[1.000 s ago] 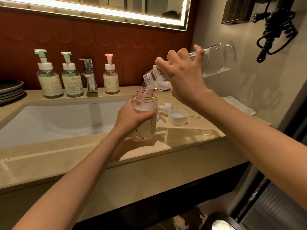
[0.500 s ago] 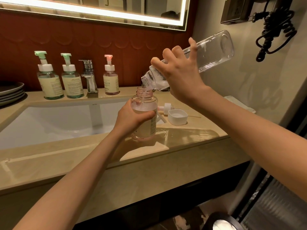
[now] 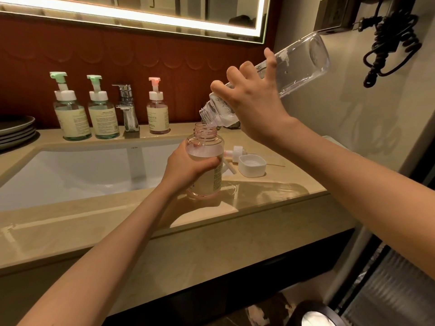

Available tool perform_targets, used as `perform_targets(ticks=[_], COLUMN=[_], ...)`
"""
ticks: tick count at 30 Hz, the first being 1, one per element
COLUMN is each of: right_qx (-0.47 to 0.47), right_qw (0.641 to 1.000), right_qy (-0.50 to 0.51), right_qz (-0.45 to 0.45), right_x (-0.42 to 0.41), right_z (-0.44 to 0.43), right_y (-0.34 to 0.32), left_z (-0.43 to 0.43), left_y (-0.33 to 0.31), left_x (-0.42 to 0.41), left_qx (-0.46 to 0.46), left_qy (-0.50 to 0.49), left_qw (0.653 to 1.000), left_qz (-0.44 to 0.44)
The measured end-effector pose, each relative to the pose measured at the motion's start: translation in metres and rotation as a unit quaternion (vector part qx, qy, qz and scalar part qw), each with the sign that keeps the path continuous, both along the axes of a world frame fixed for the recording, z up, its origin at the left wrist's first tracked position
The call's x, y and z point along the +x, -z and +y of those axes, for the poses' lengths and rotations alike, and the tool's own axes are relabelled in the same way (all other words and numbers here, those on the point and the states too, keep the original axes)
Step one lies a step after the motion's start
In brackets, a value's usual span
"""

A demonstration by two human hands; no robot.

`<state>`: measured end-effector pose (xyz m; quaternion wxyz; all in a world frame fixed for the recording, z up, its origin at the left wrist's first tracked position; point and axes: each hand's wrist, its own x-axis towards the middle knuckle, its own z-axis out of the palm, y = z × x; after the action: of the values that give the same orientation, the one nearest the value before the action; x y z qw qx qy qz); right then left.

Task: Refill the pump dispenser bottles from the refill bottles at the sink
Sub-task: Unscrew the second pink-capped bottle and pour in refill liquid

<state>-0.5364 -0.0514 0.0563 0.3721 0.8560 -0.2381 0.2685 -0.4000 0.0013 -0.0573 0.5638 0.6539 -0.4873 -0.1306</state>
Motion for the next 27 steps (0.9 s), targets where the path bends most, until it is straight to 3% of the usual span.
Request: perform_targets(ticks=[27], right_qx=[0.0], right_qw=[1.0], right_qy=[0.016], right_qz=[0.017], right_x=[0.0023], right_z=[0.0017], right_y=[-0.0029], left_z=[0.0014], left_y=[-0.001], left_x=[-0.0004], left_qx=[0.002], left_qy=[0.001], left_qw=[1.0], left_qz=[-0.001])
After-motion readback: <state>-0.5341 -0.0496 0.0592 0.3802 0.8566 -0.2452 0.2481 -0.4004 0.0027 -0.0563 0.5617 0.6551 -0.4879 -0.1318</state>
